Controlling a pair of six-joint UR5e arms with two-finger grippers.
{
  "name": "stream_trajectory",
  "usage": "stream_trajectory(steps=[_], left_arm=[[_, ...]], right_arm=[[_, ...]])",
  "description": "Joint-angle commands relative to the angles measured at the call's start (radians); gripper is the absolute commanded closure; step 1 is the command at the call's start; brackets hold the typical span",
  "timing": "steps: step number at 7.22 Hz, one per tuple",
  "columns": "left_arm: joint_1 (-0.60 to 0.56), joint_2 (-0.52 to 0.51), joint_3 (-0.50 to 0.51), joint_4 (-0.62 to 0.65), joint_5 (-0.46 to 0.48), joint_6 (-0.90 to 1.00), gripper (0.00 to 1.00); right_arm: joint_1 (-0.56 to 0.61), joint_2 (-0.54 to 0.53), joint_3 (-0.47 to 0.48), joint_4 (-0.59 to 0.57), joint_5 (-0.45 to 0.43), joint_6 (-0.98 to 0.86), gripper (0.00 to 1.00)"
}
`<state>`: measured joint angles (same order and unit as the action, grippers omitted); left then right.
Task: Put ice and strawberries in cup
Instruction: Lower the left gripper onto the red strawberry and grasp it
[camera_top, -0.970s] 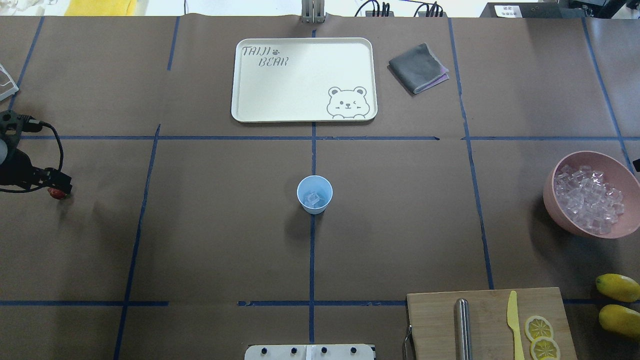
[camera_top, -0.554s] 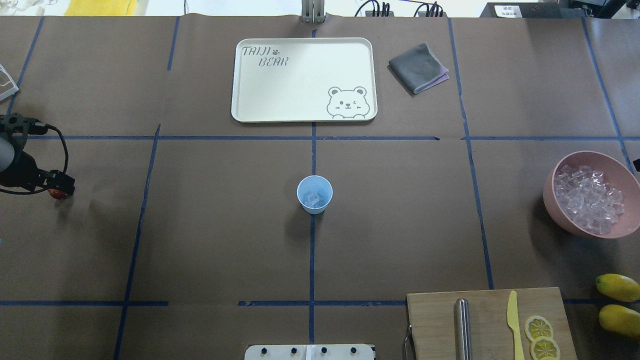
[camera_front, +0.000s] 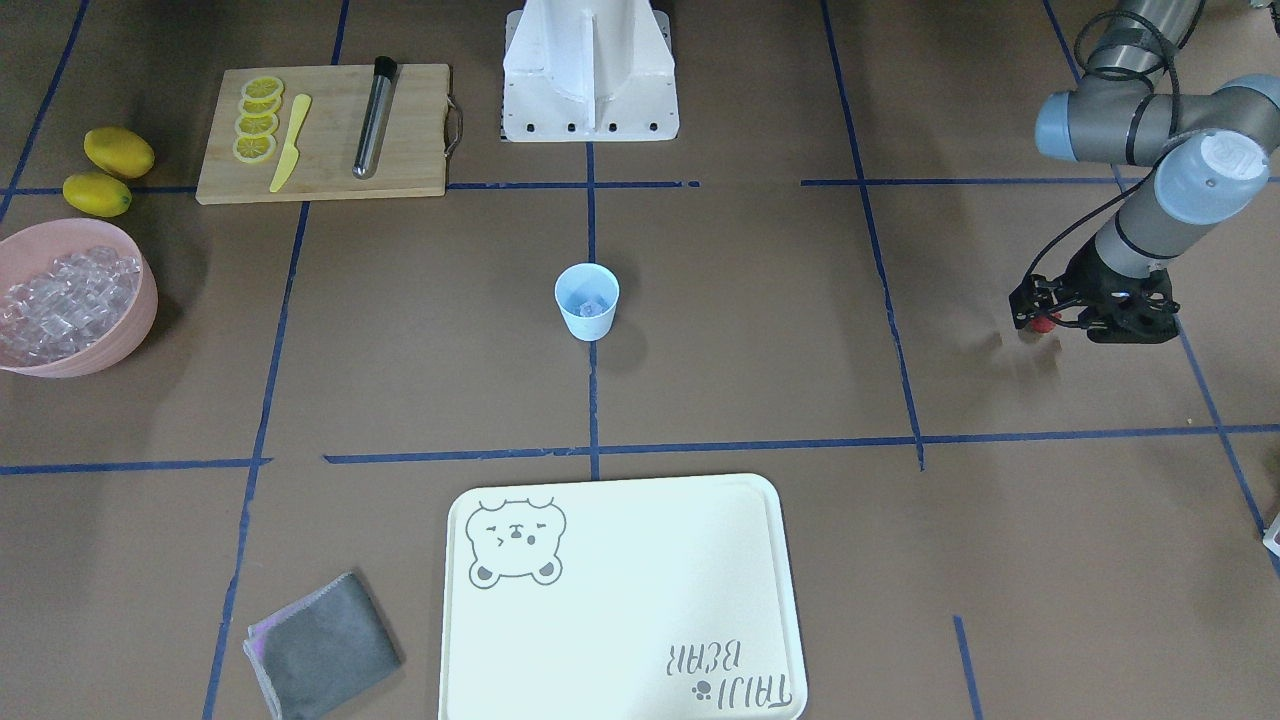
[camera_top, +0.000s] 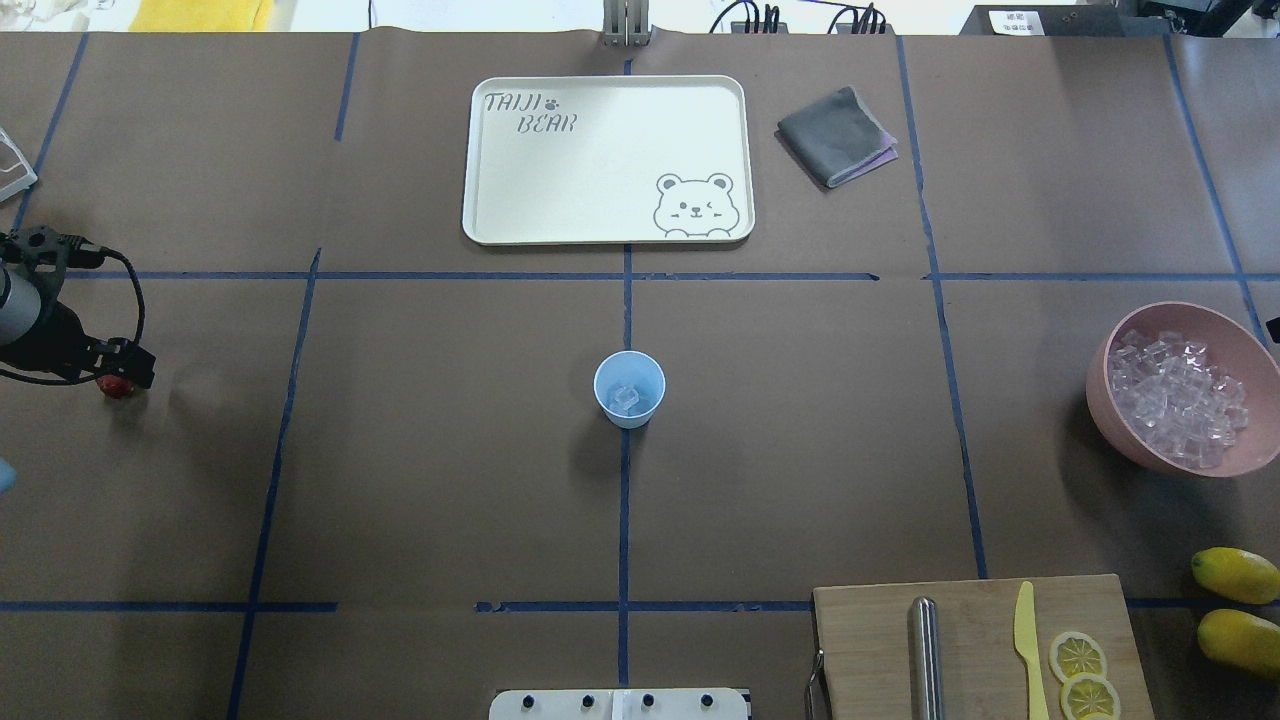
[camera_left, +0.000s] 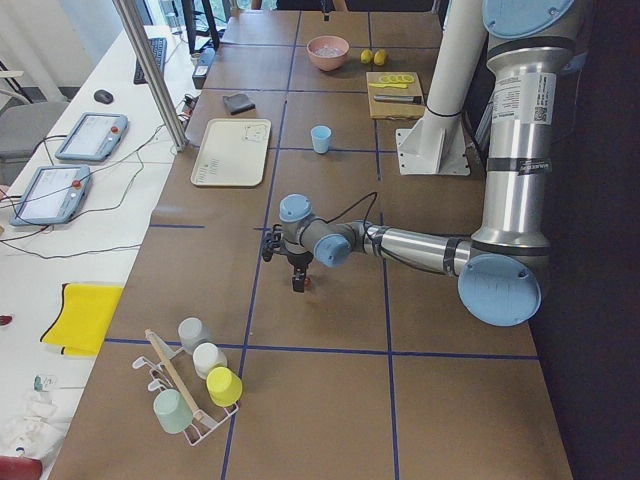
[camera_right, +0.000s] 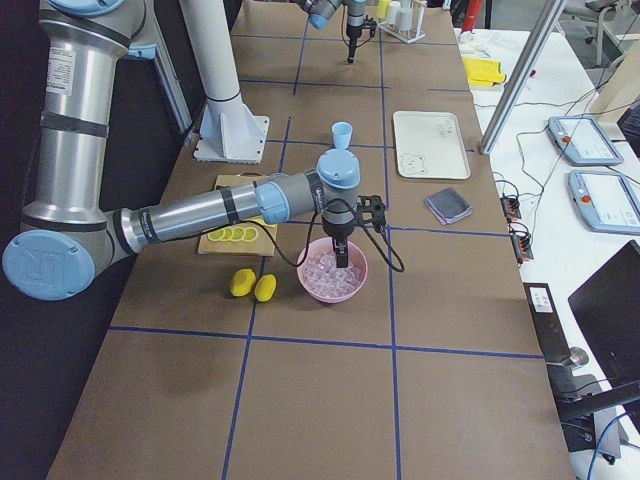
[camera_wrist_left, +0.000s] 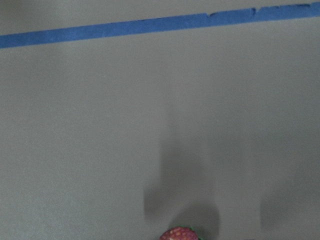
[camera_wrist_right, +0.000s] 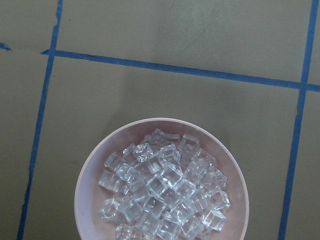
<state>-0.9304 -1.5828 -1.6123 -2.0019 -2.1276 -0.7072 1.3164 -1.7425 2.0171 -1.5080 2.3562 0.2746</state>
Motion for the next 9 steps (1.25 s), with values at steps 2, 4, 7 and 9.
stream_trajectory(steps=[2,4,7,9], left_arm=[[0.001,0.0,0.008,0.0,0.0,-0.002,0.48],[-0.001,0.0,0.006,0.0,-0.005,-0.002,0.73],[-0.002,0.0,-0.05,0.006,-0.058,-0.008,1.0],[-0.005,-0.003,-0.171,0.017,-0.113,-0.113,1.0]], right_arm=[[0.0,0.001,0.0,0.0,0.001,0.0,0.01],[0.0,0.003,0.002,0.0,0.003,0.0,0.01],[0.001,0.005,0.008,0.0,0.008,0.0,0.01],[0.001,0.005,0.008,0.0,0.008,0.0,0.01]])
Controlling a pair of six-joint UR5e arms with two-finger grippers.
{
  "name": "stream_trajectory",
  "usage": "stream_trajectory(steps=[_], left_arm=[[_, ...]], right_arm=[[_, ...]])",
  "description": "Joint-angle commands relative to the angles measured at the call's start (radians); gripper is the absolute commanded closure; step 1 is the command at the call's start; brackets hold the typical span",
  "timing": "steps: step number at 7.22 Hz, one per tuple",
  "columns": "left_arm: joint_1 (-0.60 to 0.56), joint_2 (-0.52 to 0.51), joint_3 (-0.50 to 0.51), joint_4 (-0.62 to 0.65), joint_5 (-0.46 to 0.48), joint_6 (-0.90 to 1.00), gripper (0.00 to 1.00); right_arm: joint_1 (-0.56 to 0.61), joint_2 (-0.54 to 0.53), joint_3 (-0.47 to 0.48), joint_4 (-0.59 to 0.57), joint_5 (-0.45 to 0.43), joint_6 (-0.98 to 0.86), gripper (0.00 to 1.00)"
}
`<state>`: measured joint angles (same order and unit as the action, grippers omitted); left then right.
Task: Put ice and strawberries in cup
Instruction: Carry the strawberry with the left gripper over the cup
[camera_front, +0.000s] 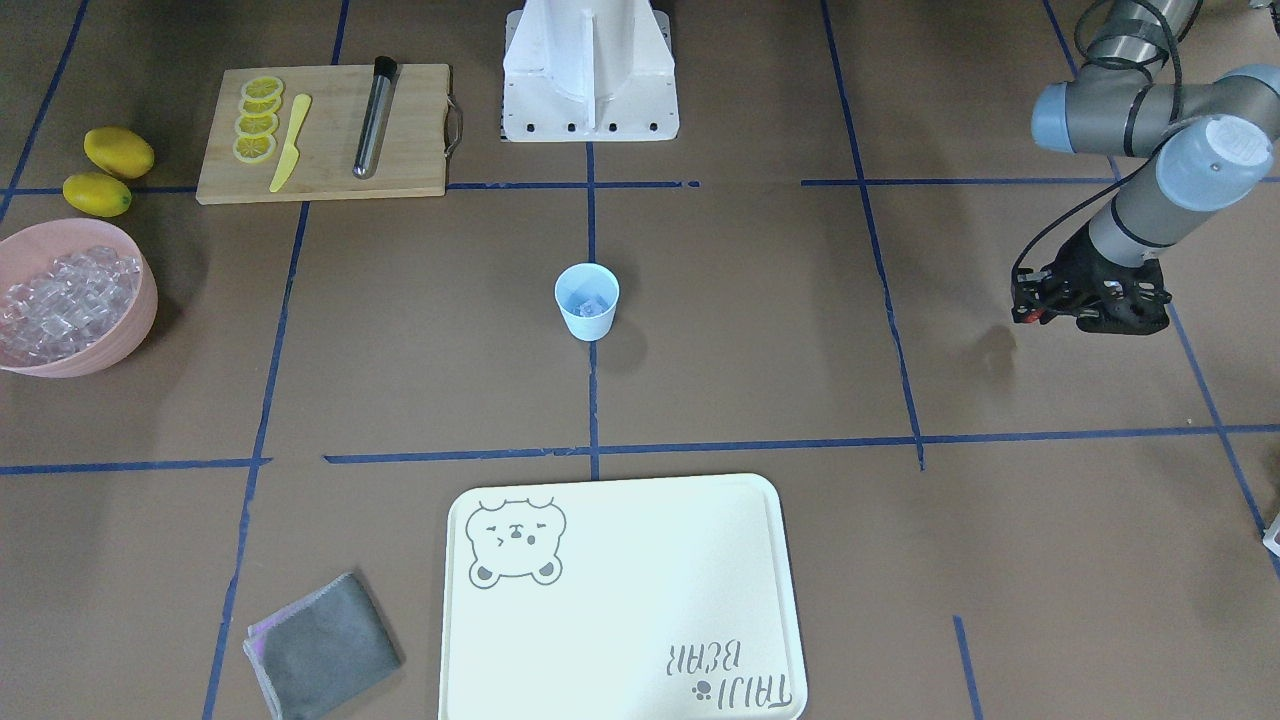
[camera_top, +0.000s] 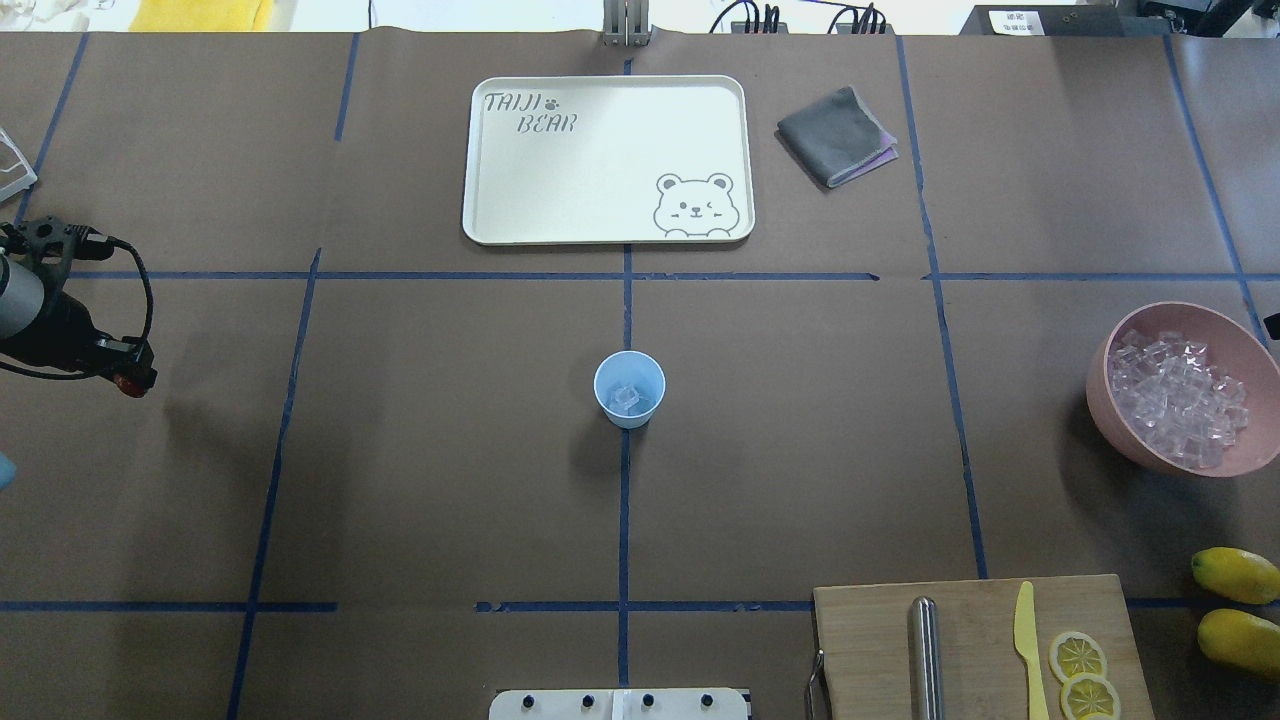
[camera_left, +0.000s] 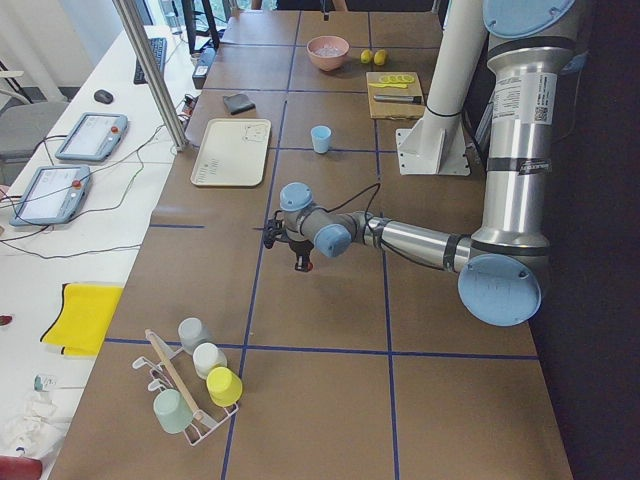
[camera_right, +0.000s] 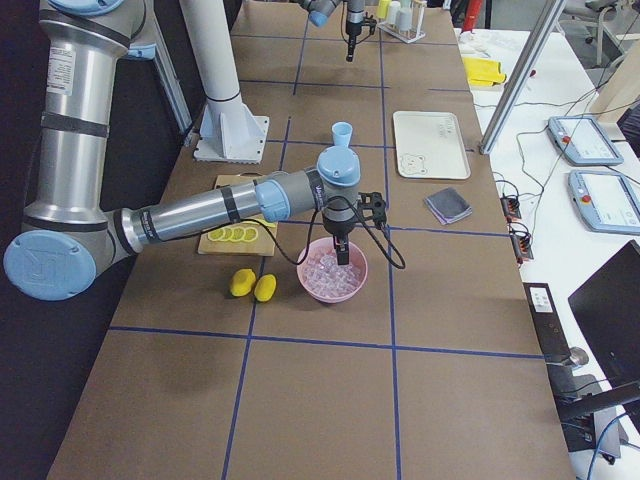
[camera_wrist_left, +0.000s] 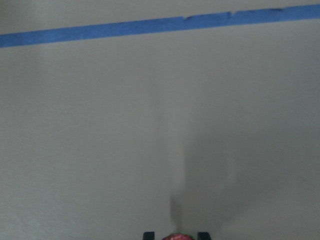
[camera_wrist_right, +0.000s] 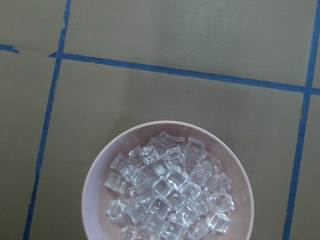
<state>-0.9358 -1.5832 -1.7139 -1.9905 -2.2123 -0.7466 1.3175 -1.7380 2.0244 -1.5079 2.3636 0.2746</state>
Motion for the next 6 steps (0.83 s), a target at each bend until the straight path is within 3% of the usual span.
stream_trajectory(steps=[1,2,3,4,6], left_arm=[[0.003,-0.062,-0.102,0.006,-0.039,-0.224,1.0],[0.008,-0.157,-0.108,0.006,-0.061,-0.387,1.0],[0.088,-0.275,-0.105,0.006,-0.053,-0.571,1.0],[0.198,-0.356,-0.104,0.006,-0.015,-0.712,1.0],[0.338,-0.484,-0.078,0.006,0.13,-0.816,1.0]], right_arm=[[0.0,0.0,0.0,0.0,0.002,0.0,0.01],[0.0,-0.001,0.0,0.002,0.002,0.005,0.01],[0.0,-0.001,0.002,0.002,0.003,0.009,0.01],[0.0,-0.001,0.002,0.003,0.005,0.012,0.01],[0.0,0.0,0.002,0.006,0.006,0.012,0.01]])
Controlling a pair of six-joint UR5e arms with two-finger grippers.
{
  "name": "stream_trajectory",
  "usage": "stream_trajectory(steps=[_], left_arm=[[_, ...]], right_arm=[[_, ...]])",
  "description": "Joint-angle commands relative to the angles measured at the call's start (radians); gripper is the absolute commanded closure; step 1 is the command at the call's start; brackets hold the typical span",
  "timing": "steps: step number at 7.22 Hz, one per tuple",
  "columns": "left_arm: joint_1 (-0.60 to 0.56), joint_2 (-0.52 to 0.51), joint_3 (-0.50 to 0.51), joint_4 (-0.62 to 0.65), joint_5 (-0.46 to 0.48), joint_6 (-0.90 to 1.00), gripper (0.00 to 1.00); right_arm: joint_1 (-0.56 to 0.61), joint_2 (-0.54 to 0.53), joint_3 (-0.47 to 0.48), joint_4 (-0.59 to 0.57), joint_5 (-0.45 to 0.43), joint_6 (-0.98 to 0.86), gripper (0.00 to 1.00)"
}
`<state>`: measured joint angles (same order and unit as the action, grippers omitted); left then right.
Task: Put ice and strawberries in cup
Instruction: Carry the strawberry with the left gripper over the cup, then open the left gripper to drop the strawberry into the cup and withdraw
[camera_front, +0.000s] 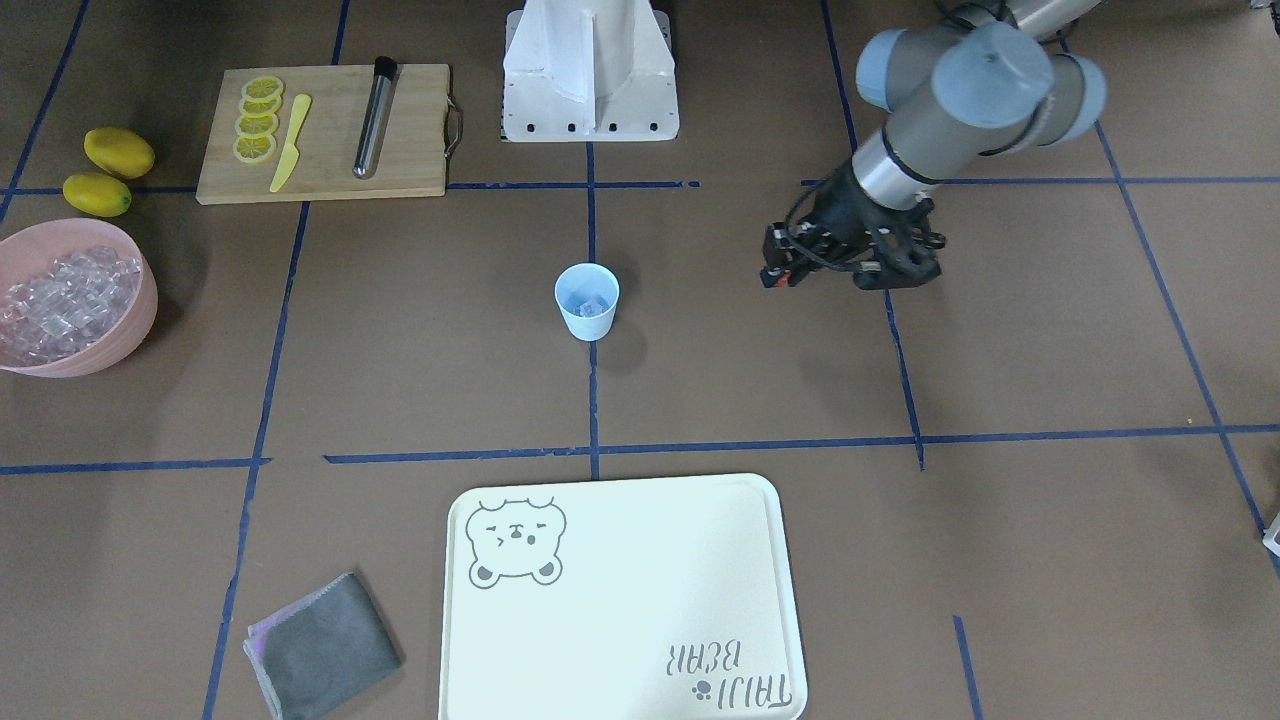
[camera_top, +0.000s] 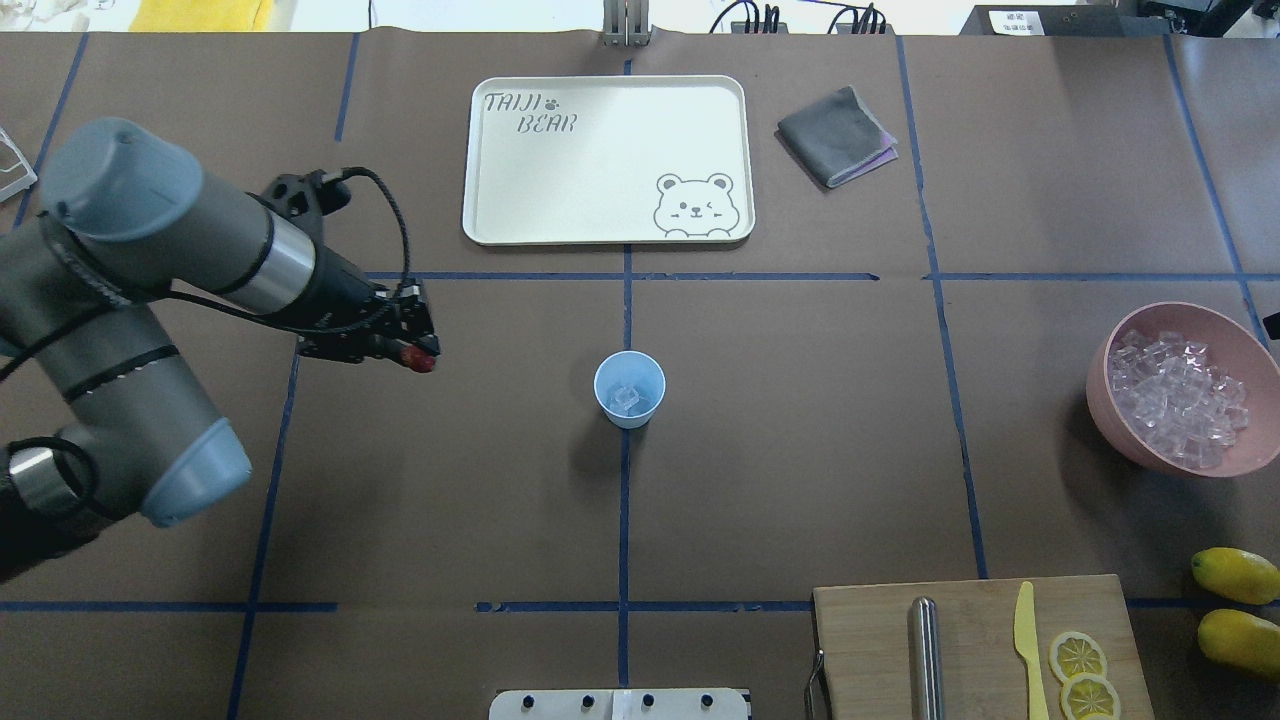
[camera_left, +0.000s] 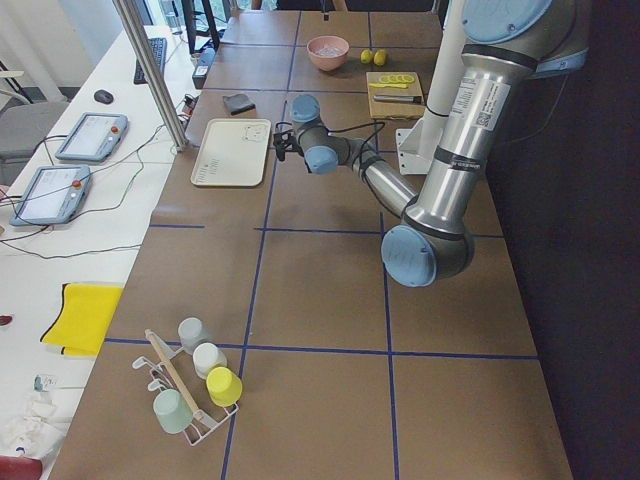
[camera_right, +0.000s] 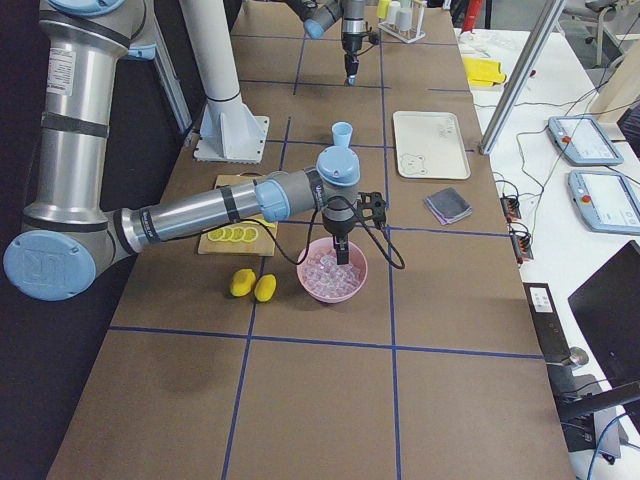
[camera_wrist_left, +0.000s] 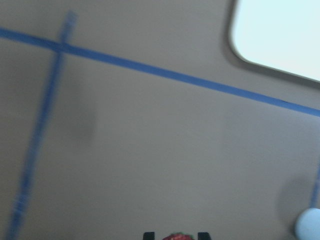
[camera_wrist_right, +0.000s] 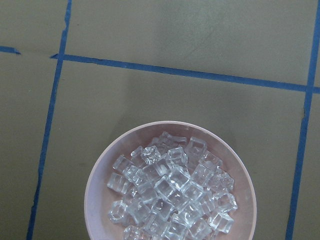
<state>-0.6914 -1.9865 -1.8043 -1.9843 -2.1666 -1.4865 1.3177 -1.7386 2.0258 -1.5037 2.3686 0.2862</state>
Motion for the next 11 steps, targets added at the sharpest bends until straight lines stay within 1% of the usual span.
stream_trajectory(steps=[1,3,4,5,6,7,8,9,10,11], left_arm=[[0.134,-0.147,0.043,0.001,0.134,-0.098,1.0],[0.139,-0.277,0.175,-0.002,0.155,-0.095,1.0],[0.142,-0.302,0.203,-0.005,0.18,-0.095,1.0],[0.156,-0.304,0.201,-0.008,0.194,-0.094,1.0],[0.161,-0.302,0.201,-0.011,0.194,-0.092,0.9],[0.161,-0.301,0.201,-0.011,0.194,-0.09,0.51],[0.161,-0.299,0.198,-0.011,0.194,-0.089,0.23],[0.161,-0.298,0.198,-0.011,0.194,-0.089,0.15],[0.161,-0.296,0.191,-0.01,0.194,-0.087,0.13],[0.147,-0.291,0.162,-0.004,0.195,-0.089,0.13]], right_arm=[[0.0,-0.001,0.002,0.002,0.001,0.002,0.01],[0.0,-0.001,0.002,0.002,0.003,0.002,0.01],[0.0,-0.002,0.001,0.002,0.001,0.002,0.01],[0.0,-0.002,-0.001,0.002,0.001,0.002,0.01],[0.0,-0.002,-0.001,0.002,0.001,0.002,0.01],[0.0,-0.002,-0.002,0.002,0.001,0.002,0.01],[-0.002,-0.002,-0.004,0.002,0.001,0.002,0.01],[0.0,-0.002,-0.004,0.002,0.001,0.002,0.01],[-0.002,-0.002,-0.004,0.002,0.001,0.002,0.01],[-0.002,-0.002,-0.006,0.002,0.0,0.002,0.01]])
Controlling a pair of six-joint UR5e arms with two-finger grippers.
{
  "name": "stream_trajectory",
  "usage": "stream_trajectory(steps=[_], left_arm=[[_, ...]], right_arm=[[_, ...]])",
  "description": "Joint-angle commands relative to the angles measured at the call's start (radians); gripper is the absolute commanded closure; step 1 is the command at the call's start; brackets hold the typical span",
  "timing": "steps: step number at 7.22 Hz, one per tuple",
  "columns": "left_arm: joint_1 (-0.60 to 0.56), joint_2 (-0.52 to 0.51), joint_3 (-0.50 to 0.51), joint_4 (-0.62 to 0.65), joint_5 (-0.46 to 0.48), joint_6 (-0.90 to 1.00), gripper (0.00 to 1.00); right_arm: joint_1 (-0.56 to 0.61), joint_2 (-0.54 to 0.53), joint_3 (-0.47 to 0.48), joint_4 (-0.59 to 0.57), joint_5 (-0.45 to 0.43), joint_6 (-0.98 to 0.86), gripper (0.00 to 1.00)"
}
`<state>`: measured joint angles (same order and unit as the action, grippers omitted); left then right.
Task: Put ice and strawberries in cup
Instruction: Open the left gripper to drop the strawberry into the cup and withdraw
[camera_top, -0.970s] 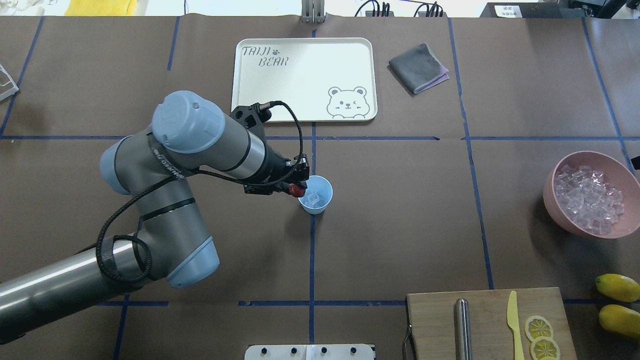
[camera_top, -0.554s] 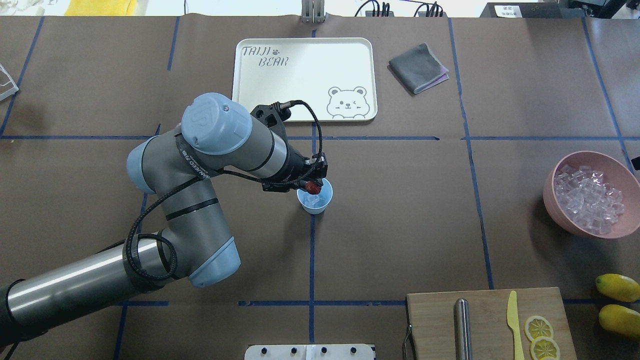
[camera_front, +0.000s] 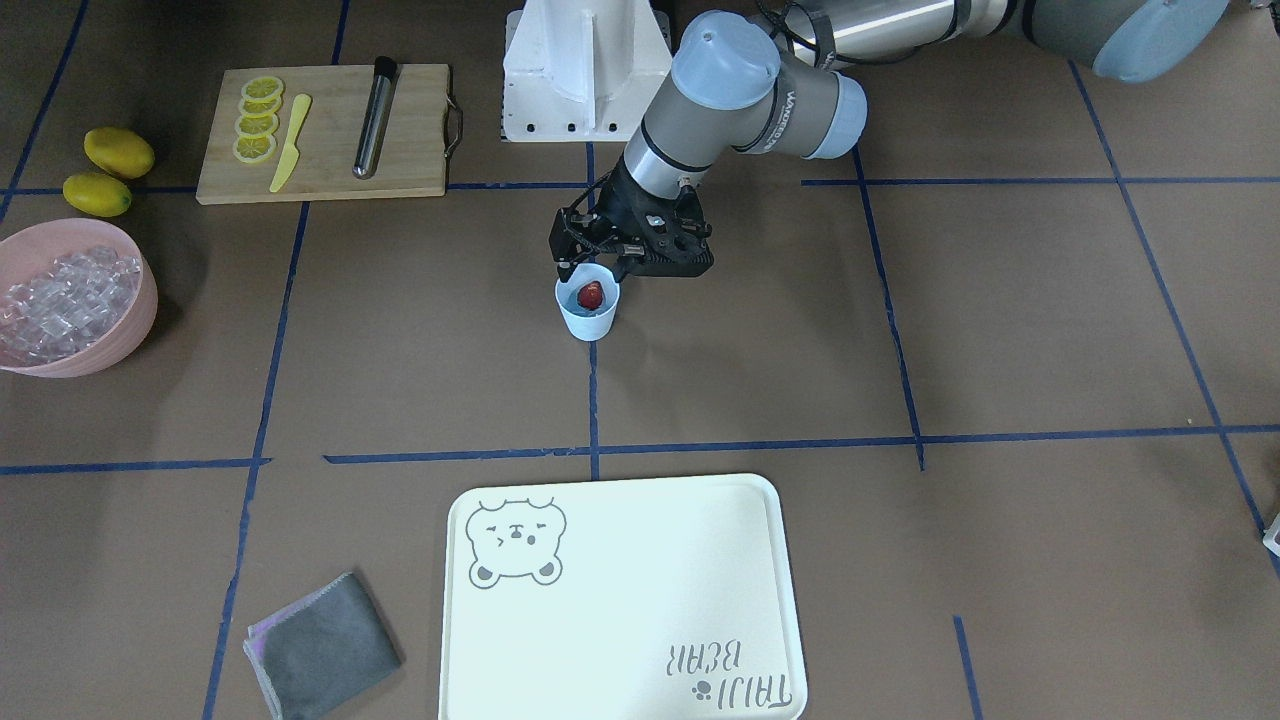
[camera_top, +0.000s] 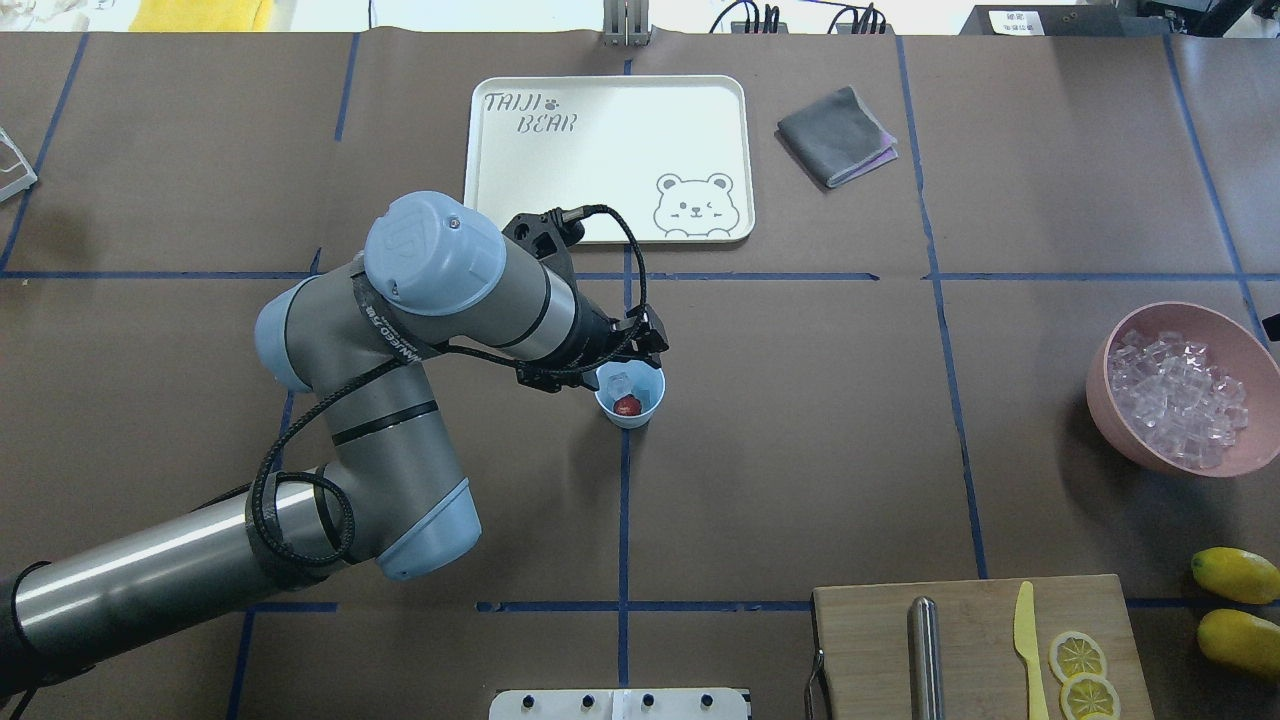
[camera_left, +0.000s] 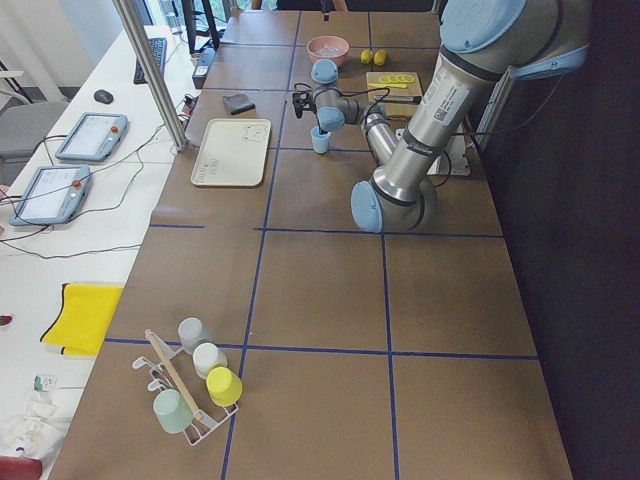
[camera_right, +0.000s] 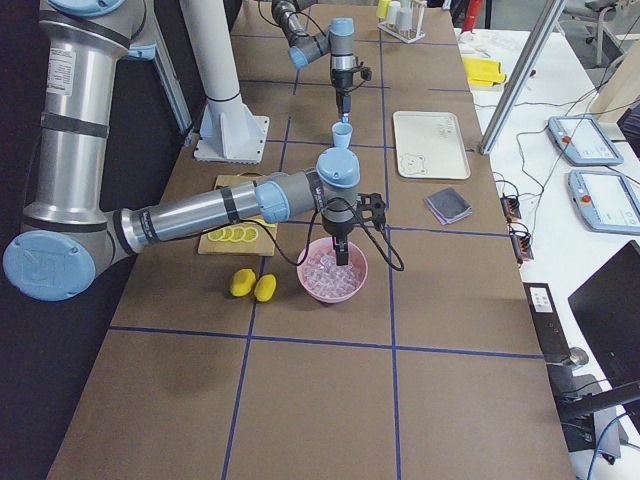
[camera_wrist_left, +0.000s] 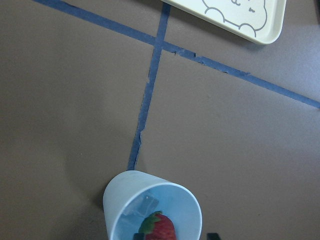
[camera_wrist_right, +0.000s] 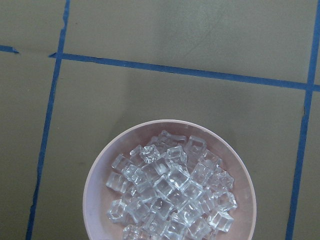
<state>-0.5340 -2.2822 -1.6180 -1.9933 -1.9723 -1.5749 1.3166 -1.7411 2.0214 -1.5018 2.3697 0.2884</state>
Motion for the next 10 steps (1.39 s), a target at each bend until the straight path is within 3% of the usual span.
stream_trajectory(steps=[1,2,3,4,6,7,8,9,10], left_arm=[[-0.07,0.054,-0.073,0.023,-0.008,0.003,0.14],[-0.121,0.167,-0.136,0.025,-0.034,0.012,0.14],[-0.211,0.253,-0.158,0.028,-0.118,0.168,0.14],[-0.318,0.341,-0.187,0.094,-0.188,0.407,0.14],[-0.467,0.538,-0.287,0.258,-0.204,0.87,0.14],[-0.6,0.62,-0.27,0.269,-0.221,1.065,0.11],[-0.762,0.68,-0.243,0.307,-0.277,1.207,0.01],[-0.917,0.691,-0.255,0.453,-0.354,1.394,0.01],[-1.02,0.679,-0.273,0.657,-0.365,1.606,0.01]], right_arm=[[0.0,0.002,-0.004,0.0,-0.004,-0.001,0.01],[0.001,0.003,-0.006,0.0,-0.009,-0.006,0.01],[0.001,0.002,-0.007,0.0,-0.012,-0.014,0.01],[0.016,0.002,-0.009,-0.003,-0.013,-0.017,0.01],[0.047,-0.005,-0.01,-0.008,-0.013,-0.032,0.01],[0.05,-0.005,-0.032,-0.009,-0.012,-0.055,0.01],[0.052,-0.002,-0.056,-0.006,-0.013,-0.078,0.01],[0.067,-0.005,-0.067,-0.008,-0.013,-0.084,0.01],[0.111,-0.006,-0.084,-0.012,-0.012,-0.133,0.01]])
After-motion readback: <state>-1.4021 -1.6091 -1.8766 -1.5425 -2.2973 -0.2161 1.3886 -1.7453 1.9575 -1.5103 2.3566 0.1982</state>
